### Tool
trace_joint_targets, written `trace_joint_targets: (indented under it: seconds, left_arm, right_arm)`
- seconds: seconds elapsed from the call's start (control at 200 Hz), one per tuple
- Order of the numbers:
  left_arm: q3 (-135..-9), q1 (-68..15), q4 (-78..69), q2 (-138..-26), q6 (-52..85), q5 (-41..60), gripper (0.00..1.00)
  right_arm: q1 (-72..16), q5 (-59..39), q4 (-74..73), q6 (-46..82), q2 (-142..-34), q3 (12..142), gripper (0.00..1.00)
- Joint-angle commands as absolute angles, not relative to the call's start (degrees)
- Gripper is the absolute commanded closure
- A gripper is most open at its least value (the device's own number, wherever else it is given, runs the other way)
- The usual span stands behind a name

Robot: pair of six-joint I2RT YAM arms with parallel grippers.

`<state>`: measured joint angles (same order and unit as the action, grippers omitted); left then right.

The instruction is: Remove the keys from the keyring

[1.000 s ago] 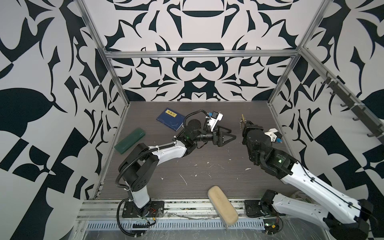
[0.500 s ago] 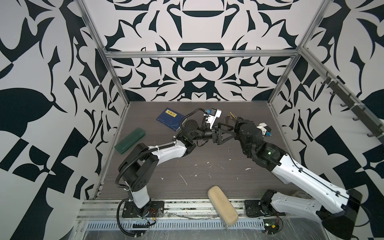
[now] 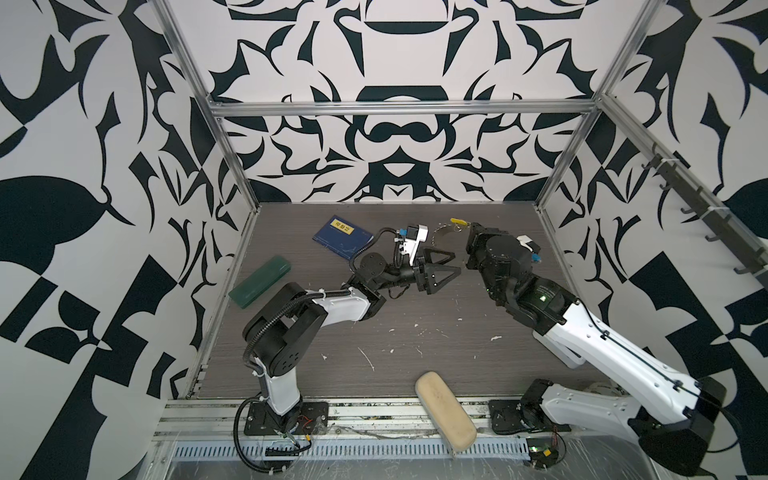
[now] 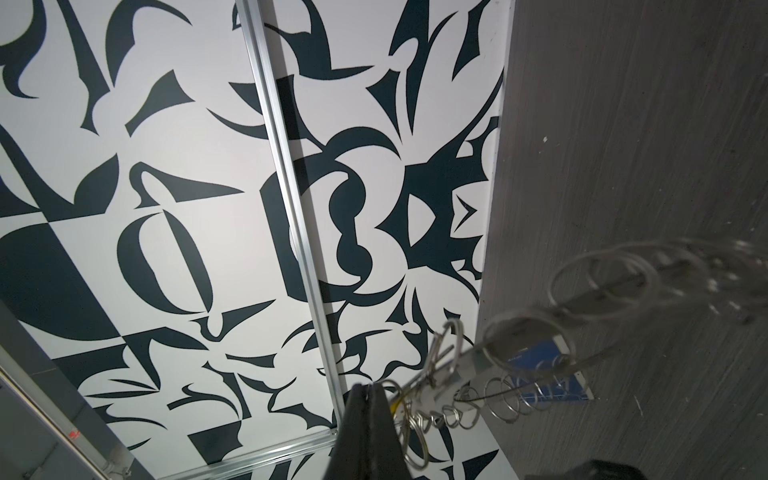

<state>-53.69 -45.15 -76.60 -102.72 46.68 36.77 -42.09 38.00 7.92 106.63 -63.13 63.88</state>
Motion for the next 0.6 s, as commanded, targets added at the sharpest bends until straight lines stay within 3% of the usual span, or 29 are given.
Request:
trace_joint_targets:
  seconds: [0.0,0.595]
  left_arm:
    - [-53.00,-45.43,-82.62,-103.01,40.61,35.39,0.02]
    - [-55.14,-47.02,-81.67,-105.56,22.76,25.96,0.01]
  right_arm:
    - [-41.92,36.87,6.07,107.57,-63.43,67.65,1.00]
    - [-41.95,31.51,6.85,112.58,-68.58,73.31,1.00]
